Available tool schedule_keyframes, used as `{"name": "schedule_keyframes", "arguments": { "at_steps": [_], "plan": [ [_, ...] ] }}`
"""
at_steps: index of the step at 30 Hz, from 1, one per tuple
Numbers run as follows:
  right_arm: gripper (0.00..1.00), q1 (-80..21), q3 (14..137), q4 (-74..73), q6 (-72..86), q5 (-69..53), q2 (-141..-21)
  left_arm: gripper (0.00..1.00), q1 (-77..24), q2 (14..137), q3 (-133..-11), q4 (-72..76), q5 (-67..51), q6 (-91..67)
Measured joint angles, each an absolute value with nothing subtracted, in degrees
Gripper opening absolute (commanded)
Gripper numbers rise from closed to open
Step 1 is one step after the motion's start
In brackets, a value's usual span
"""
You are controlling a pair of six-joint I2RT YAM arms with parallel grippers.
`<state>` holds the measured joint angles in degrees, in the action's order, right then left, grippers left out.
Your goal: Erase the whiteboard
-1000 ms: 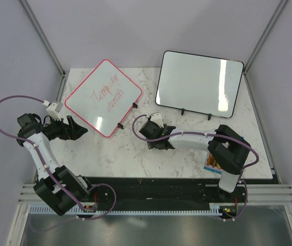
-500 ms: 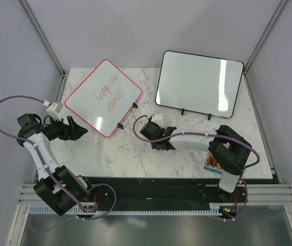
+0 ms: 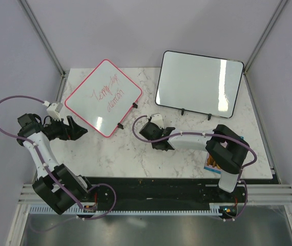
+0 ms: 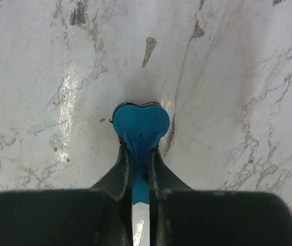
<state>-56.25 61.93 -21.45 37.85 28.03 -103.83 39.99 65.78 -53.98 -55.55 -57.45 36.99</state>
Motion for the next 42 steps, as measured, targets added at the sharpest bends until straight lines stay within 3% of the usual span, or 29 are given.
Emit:
{"name": "schedule_keyframes", "arguments": {
  "at_steps": [2, 11, 20, 27, 42],
  "plan": [
    [0.0, -56.23, 61.93, -21.47, 37.89, 28.01, -103.83, 0.96, 39.99, 66.48, -53.98, -55.51, -57.45, 36.99],
    [0.0, -56.23, 62.57, -21.8, 38.06, 28.36, -103.79, 0.97, 40.38, 68.71, -55.72, -52.27, -57.06, 34.2],
    [0.0, -54.7, 71.31, -18.31, 34.17, 27.42, -103.94, 1.0, 44.58, 74.67, -64.45, -46.52, -59.18, 25.78],
    [0.0, -49.6, 73.41, -11.18, 29.61, 21.26, -104.38, 1.0, 48.77, 85.45, -66.06, -45.63, -63.48, 23.75],
    [0.0, -43.97, 86.26, -0.16, 22.63, 9.26, -115.48, 1.0, 47.4, 88.97, -63.81, -36.62, -69.45, 22.02]
  ]
}}
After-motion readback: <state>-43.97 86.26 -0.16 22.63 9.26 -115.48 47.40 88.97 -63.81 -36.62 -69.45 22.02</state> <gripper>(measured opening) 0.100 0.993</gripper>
